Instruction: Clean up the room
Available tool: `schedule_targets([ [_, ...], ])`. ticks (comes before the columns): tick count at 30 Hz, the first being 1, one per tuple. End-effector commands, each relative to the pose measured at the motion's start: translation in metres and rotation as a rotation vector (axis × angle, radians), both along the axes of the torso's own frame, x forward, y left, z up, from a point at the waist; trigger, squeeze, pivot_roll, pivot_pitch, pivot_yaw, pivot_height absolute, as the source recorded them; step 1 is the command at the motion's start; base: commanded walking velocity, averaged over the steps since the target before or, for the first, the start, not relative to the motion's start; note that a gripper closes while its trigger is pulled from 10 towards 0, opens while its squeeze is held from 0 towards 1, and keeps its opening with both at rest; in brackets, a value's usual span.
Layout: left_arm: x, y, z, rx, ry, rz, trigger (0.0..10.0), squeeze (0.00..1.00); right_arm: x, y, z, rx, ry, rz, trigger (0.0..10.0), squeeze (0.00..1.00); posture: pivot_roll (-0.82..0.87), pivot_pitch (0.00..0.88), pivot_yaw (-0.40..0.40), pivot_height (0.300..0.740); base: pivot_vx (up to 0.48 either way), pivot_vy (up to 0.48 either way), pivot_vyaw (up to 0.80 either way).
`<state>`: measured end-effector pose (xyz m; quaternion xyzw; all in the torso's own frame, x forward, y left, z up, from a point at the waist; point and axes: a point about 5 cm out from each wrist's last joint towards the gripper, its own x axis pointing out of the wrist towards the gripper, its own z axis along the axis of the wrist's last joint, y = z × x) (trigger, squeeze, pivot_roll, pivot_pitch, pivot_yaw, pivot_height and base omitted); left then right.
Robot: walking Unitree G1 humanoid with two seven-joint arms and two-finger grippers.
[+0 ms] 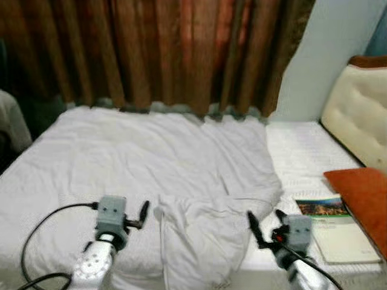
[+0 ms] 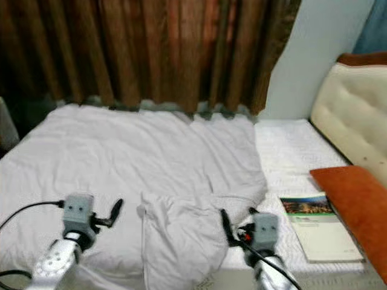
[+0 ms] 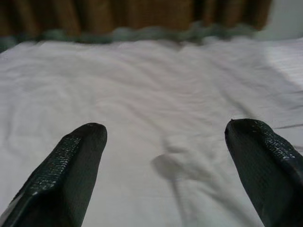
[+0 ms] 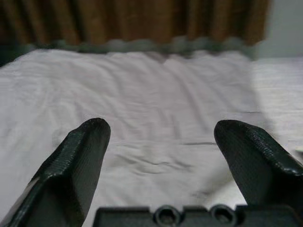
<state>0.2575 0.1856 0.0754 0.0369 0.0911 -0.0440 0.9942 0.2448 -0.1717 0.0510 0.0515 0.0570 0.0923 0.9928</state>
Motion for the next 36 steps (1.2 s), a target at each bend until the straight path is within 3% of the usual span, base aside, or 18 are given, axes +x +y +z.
schedule_targets([
  [1, 0.002, -0.006, -0.001, 0.001, 0.006, -0.011, 10.0, 0.00, 0.001, -0.010, 0.003, -0.030, -0.009, -0.018, 10.0, 0.00, 0.08, 0.000, -0.065, 0.740, 0.439, 0.000, 0.00],
  [6, 0.002, -0.003, -0.005, -0.003, 0.021, 0.010, 10.0, 0.00, -0.003, -0.009, 0.002, -0.032, 0.000, -0.002, 10.0, 0.00, 0.07, 0.000, -0.071, 0.740, 0.439, 0.000, 0.00],
  [10, 0.018, 0.018, -0.012, 0.023, 0.052, 0.073, 10.0, 0.00, -0.013, -0.008, -0.001, -0.028, 0.021, 0.013, 10.0, 0.00, 0.05, 0.000, -0.076, 0.740, 0.439, 0.000, 0.00],
  [14, 0.038, 0.038, -0.013, 0.047, 0.072, 0.107, 10.0, 0.00, -0.034, -0.010, 0.001, -0.043, 0.047, 0.042, 10.0, 0.00, -0.04, 0.122, -0.073, 0.740, 0.440, 0.000, 0.00],
  [15, 0.048, 0.035, -0.008, 0.065, 0.059, 0.067, 10.0, 0.00, -0.048, -0.009, 0.005, -0.043, 0.055, 0.063, 10.0, 0.00, -0.10, 0.205, -0.075, 0.740, 0.000, 0.000, 0.00],
  [16, 0.048, 0.035, -0.008, 0.065, 0.059, 0.067, 10.0, 0.00, -0.048, -0.009, 0.005, -0.043, 0.055, 0.063, 10.0, 0.00, -0.10, 0.205, -0.075, 0.740, 0.000, 0.000, 0.00],
  [17, 0.058, 0.028, -0.006, 0.078, 0.057, 0.020, 10.0, 0.00, -0.060, -0.005, 0.009, -0.040, 0.064, 0.085, 10.0, 0.00, -0.14, 0.271, -0.076, 0.740, 0.000, 0.000, 0.00],
  [20, 0.074, 0.013, -0.007, 0.042, 0.084, -0.044, 10.0, 0.00, -0.073, 0.003, 0.012, -0.035, 0.077, 0.104, 10.0, 0.00, -0.19, 0.324, -0.080, 0.740, 0.000, 0.000, 0.00],
  [22, 0.081, 0.010, -0.004, 0.021, 0.081, -0.030, 10.0, 0.00, -0.080, 0.006, 0.013, -0.030, 0.089, 0.104, 10.0, 0.00, -0.22, 0.370, -0.076, 0.740, 0.000, 0.000, 0.00],
  [26, 0.104, 0.000, 0.019, -0.058, 0.013, 0.032, 10.0, 0.00, -0.121, 0.016, 0.022, -0.027, 0.162, 0.131, 10.0, 0.00, -0.31, 0.498, -0.119, 0.740, 0.000, 0.000, 0.00],
  [31, 0.112, 0.000, 0.024, -0.091, 0.007, 0.071, 10.0, 0.00, -0.162, 0.015, 0.042, -0.025, 0.240, 0.129, 10.0, 0.00, -0.37, 0.576, -0.132, 0.740, 0.000, 0.000, 0.00],
  [36, 0.118, 0.001, 0.034, -0.051, -0.025, 0.103, 10.0, 0.00, -0.185, 0.013, 0.054, -0.031, 0.301, 0.111, 10.0, 0.00, -0.40, 0.619, -0.148, 0.740, 0.000, 0.000, 0.00],
])
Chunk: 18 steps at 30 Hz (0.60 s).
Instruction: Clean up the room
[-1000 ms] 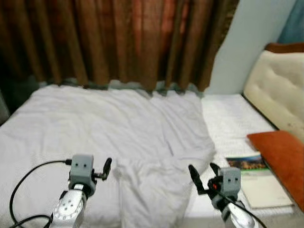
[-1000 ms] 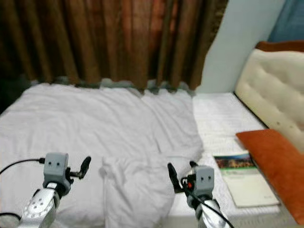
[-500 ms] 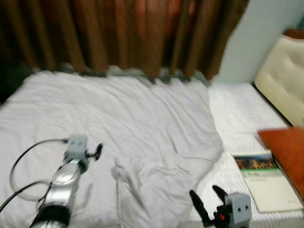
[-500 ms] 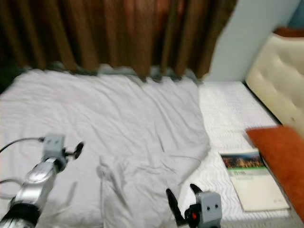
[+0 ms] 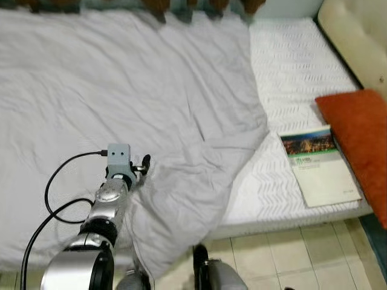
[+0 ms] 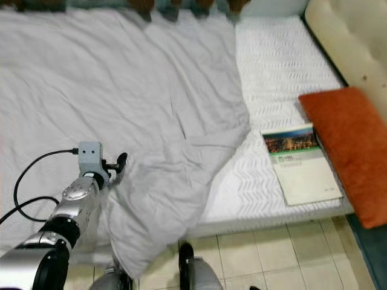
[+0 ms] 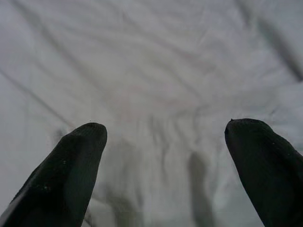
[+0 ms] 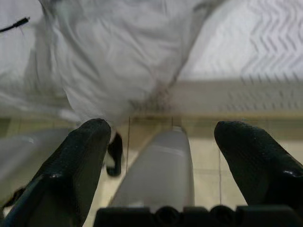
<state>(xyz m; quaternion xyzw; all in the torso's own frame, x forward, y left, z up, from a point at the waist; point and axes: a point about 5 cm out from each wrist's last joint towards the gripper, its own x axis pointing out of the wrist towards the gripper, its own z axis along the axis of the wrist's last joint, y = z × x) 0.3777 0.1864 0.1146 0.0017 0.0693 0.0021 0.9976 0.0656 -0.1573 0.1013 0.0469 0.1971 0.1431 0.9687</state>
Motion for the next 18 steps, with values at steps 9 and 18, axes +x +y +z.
schedule_targets([
  [9, -0.001, 0.016, -0.002, 0.022, 0.010, 0.128, 10.0, 0.00, -0.027, 0.001, 0.011, -0.005, 0.109, -0.017, 10.0, 0.00, -0.42, 0.649, -0.160, 0.740, 0.000, 0.000, 0.00],
  [18, -0.001, 0.024, 0.011, -0.055, -0.105, 0.287, 10.0, 0.00, -0.031, -0.002, 0.011, -0.012, 0.129, -0.020, 10.0, 0.00, -0.40, 0.644, -0.161, 0.740, 0.000, 0.000, 0.00],
])
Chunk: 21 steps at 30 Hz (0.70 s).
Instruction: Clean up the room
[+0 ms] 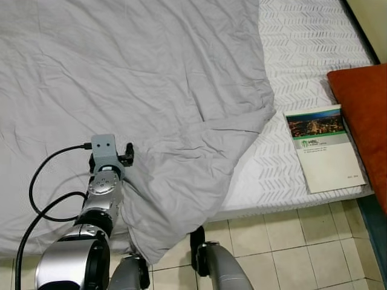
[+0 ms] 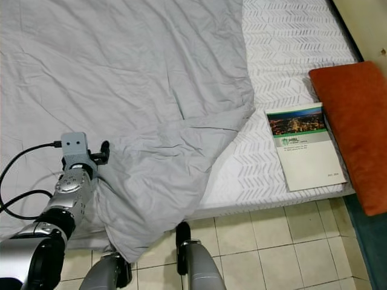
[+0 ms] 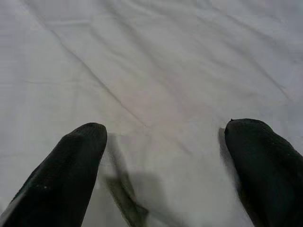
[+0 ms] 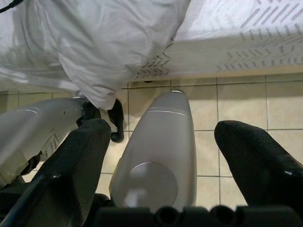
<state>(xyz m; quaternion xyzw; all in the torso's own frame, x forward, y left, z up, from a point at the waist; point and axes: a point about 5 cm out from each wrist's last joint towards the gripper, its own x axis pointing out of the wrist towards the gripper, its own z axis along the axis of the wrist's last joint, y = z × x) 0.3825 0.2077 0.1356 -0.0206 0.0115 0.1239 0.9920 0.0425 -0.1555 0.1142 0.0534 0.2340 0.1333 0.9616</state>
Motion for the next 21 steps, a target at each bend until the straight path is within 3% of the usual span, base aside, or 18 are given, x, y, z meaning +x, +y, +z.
schedule_targets([
  [1, -0.005, 0.005, -0.005, -0.061, -0.030, 0.071, 10.0, 0.00, -0.008, -0.004, -0.002, -0.012, 0.054, -0.002, 10.0, 0.00, -0.40, 0.644, -0.161, 0.740, 0.000, 0.000, 0.00],
  [5, -0.005, 0.009, 0.003, -0.126, -0.095, 0.128, 10.0, 0.00, -0.008, -0.004, -0.002, -0.013, 0.057, 0.001, 10.0, 0.00, -0.40, 0.646, -0.167, 0.740, 0.000, 0.000, 0.00],
  [9, -0.011, 0.008, -0.012, -0.284, -0.064, 0.213, 10.0, 0.00, -0.010, -0.005, -0.003, -0.013, 0.070, 0.011, 10.0, 0.00, -0.40, 0.649, -0.170, 0.740, 0.000, 0.000, 0.00],
  [12, -0.013, 0.004, -0.020, -0.356, -0.041, 0.216, 10.0, 0.00, -0.011, -0.004, -0.003, -0.013, 0.074, 0.014, 10.0, 0.00, -0.41, 0.648, -0.171, 0.740, 0.000, 0.000, 0.00],
  [14, -0.013, -0.007, -0.030, -0.459, -0.002, 0.195, 10.0, 0.00, -0.012, -0.004, -0.003, -0.013, 0.079, 0.018, 10.0, 0.00, -0.41, 0.646, -0.171, 0.740, 0.000, 0.000, 0.00],
  [21, -0.011, -0.019, -0.031, -0.490, 0.006, 0.181, 10.0, 0.00, -0.012, -0.004, -0.003, -0.014, 0.084, 0.022, 10.0, 0.00, -0.41, 0.645, -0.171, 0.740, 0.000, 0.000, 0.00],
])
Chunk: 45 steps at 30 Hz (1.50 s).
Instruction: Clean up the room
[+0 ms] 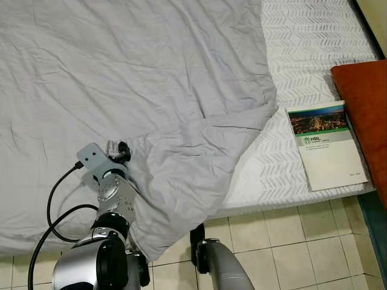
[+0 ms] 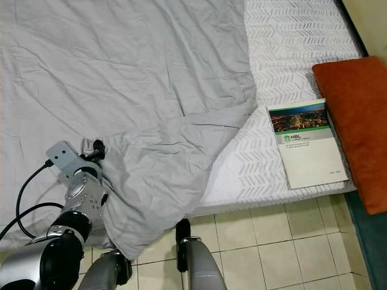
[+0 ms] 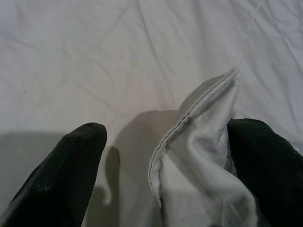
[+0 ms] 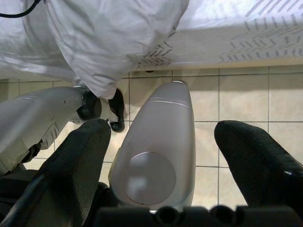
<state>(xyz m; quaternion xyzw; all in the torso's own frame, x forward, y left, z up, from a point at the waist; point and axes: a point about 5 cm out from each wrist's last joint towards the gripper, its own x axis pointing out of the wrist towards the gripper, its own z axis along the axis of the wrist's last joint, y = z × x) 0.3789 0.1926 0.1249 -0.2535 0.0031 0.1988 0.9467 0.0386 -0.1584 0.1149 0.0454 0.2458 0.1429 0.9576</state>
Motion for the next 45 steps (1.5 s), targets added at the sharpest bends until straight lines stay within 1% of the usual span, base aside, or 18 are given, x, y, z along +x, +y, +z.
schedule_targets([
  [1, -0.008, -0.005, -0.021, -0.041, 0.079, -0.008, 10.0, 0.00, -0.008, -0.001, -0.004, -0.001, 0.062, -0.003, 10.0, 0.00, -0.41, 0.644, -0.173, 0.740, 0.000, 0.000, 0.00],
  [7, -0.007, -0.009, -0.027, -0.070, 0.124, -0.071, 10.0, 0.00, -0.010, -0.002, -0.002, -0.007, 0.069, 0.001, 10.0, 0.00, -0.42, 0.652, -0.187, 0.740, 0.000, 0.000, 0.00],
  [8, -0.007, -0.010, -0.028, -0.073, 0.131, -0.080, 2.8, 0.00, -0.011, -0.002, -0.002, -0.008, 0.071, 0.002, 10.0, 0.00, -0.43, 0.652, -0.189, 0.740, 0.000, 0.000, 0.00],
  [9, -0.007, -0.010, -0.028, -0.069, 0.136, -0.088, 2.8, 0.00, -0.011, -0.002, -0.002, -0.008, 0.072, 0.002, 10.0, 0.00, -0.42, 0.653, -0.188, 0.740, 0.000, 0.000, 0.00],
  [10, -0.007, -0.010, -0.028, -0.062, 0.140, -0.095, 0.0, 0.00, -0.012, -0.002, -0.002, -0.008, 0.073, 0.003, 10.0, 0.00, -0.42, 0.654, -0.186, 0.740, 0.000, 0.000, 0.00],
  [12, -0.007, -0.012, -0.029, -0.037, 0.150, -0.134, 0.0, 0.00, -0.013, -0.002, -0.003, -0.008, 0.079, 0.003, 10.0, 0.00, -0.42, 0.653, -0.183, 0.740, 0.000, 0.000, 0.00],
  [22, -0.009, -0.013, -0.036, -0.031, 0.186, -0.190, 0.0, 0.00, -0.012, 0.001, -0.003, 0.017, 0.081, 0.007, 10.0, 0.00, -0.41, 0.651, -0.174, 0.740, 0.000, 0.000, 0.00],
  [27, -0.009, -0.016, -0.037, -0.039, 0.186, -0.232, 0.0, 0.00, -0.019, 0.010, -0.002, 0.102, 0.116, 0.083, 10.0, 0.00, -0.41, 0.650, -0.171, 0.740, 0.000, 0.000, 0.00],
  [30, -0.005, -0.019, -0.030, -0.110, 0.129, -0.252, 0.0, 0.00, -0.023, 0.023, -0.002, 0.245, 0.164, 0.187, 10.0, 0.00, -0.40, 0.651, -0.166, 0.740, 0.000, 0.000, 0.00],
  [32, -0.005, -0.019, -0.030, -0.110, 0.129, -0.252, 0.0, 0.00, -0.023, 0.023, -0.002, 0.245, 0.164, 0.187, 10.0, 0.00, -0.40, 0.651, -0.166, 0.740, 0.000, 0.000, 0.00],
  [33, -0.003, -0.020, -0.027, -0.137, 0.106, -0.262, 0.0, 0.00, -0.022, 0.025, -0.002, 0.279, 0.168, 0.212, 10.0, 0.00, -0.39, 0.651, -0.163, 0.740, 0.000, 0.000, 0.00],
  [37, 0.002, -0.033, -0.019, -0.144, 0.047, -0.367, 0.0, 0.00, -0.012, 0.026, -0.002, 0.310, 0.146, 0.248, 10.0, 0.00, -0.38, 0.649, -0.157, 0.740, 0.000, 0.000, 0.00],
  [38, 0.002, -0.033, -0.019, -0.144, 0.047, -0.367, 0.0, 0.00, -0.012, 0.026, -0.002, 0.310, 0.146, 0.248, 10.0, 0.00, -0.38, 0.649, -0.157, 0.740, 0.000, 0.000, 0.00],
  [40, 0.003, -0.045, -0.015, -0.083, 0.013, -0.486, 0.0, 0.00, -0.007, 0.026, -0.004, 0.302, 0.127, 0.250, 10.0, 0.00, -0.36, 0.644, -0.150, 0.740, 0.000, 0.000, 0.00],
  [41, 0.003, -0.051, -0.014, -0.011, 0.014, -0.544, 0.0, 0.00, -0.002, 0.023, -0.005, 0.261, 0.095, 0.226, 10.0, 0.00, -0.36, 0.644, -0.150, 0.740, 0.000, 0.000, 0.00],
  [42, 0.003, -0.051, -0.014, -0.011, 0.014, -0.544, 0.0, 0.00, -0.002, 0.023, -0.005, 0.261, 0.095, 0.226, 10.0, 0.00, -0.36, 0.644, -0.150, 0.740, 0.000, 0.000, 0.00],
  [44, 0.002, -0.056, -0.013, 0.092, 0.013, -0.606, 0.0, 0.00, 0.012, 0.014, -0.009, 0.178, 0.024, 0.143, 10.0, 0.00, -0.35, 0.646, -0.141, 0.740, 0.000, 0.000, 0.00],
  [45, 0.002, -0.056, -0.013, 0.092, 0.013, -0.606, 0.0, 0.00, 0.012, 0.014, -0.009, 0.178, 0.024, 0.143, 10.0, 0.00, -0.35, 0.646, -0.141, 0.740, 0.000, 0.000, 0.00],
])
